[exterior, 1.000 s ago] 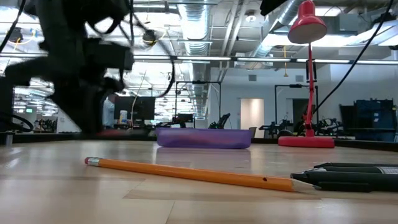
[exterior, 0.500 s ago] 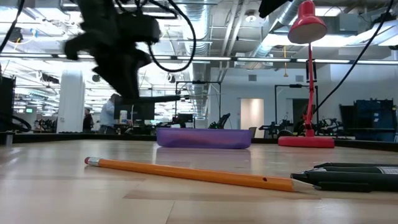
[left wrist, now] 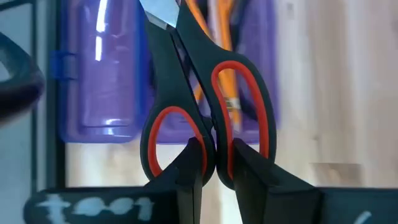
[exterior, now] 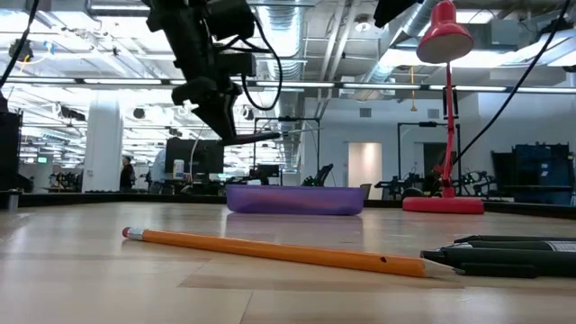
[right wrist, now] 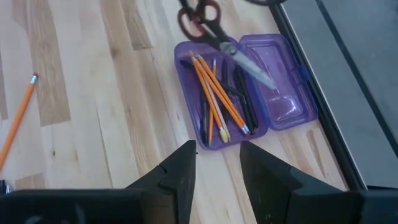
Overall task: Pick & place school supplies into a supply box
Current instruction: Put the scissors into the purple supply box
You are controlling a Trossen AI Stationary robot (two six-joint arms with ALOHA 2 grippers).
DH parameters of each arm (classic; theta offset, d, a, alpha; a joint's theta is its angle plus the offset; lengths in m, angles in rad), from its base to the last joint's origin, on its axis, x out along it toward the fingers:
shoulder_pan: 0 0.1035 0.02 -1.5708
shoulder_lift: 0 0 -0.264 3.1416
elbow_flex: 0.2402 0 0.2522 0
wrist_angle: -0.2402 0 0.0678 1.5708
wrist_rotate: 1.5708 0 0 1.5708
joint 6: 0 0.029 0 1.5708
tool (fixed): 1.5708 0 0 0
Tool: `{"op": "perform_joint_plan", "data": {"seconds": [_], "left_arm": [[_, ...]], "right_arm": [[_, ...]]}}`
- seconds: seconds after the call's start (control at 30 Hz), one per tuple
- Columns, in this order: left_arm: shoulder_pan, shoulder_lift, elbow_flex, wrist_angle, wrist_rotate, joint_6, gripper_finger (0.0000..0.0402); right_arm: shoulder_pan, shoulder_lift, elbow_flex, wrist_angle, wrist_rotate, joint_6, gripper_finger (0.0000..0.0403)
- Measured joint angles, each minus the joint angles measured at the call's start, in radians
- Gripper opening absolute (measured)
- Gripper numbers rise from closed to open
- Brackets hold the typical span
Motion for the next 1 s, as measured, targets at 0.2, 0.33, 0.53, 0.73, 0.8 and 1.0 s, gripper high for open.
{"op": "perform_joint_plan", "data": {"seconds": [0.2,0.33,0.53,0.73,0.8,1.0], "left_arm": [[0.042,0.004,0.002,0.064,0.032,0.036,0.0045],[0.044,0.061,0.017,0.093,0.053,0.034,0.0045],[0.041,0.176,0.089,0.104,0.058,0.011,0.0045],[0.052,0.268,0.162,0.038,0.06,0.056,0.0045],[0.059,0.288,0.174,0.029,0.077,0.054,0.0045],[0.063,0.294,0.178,0.008,0.09,0.039,0.0058]], "right_arm": [[-0.025,0.0,0.0,0.0,0.0,0.0,0.012],[-0.041,0.0,0.0,0.005,0.0,-0.009,0.012],[-0.052,0.0,0.0,0.011,-0.001,-0.009,0.012],[-0.047,0.0,0.0,0.011,-0.027,-0.007,0.012],[-0.041,0.0,0.0,0.011,-0.027,-0.002,0.012],[-0.028,0.0,0.0,0.008,-0.027,-0.001,0.012]]}}
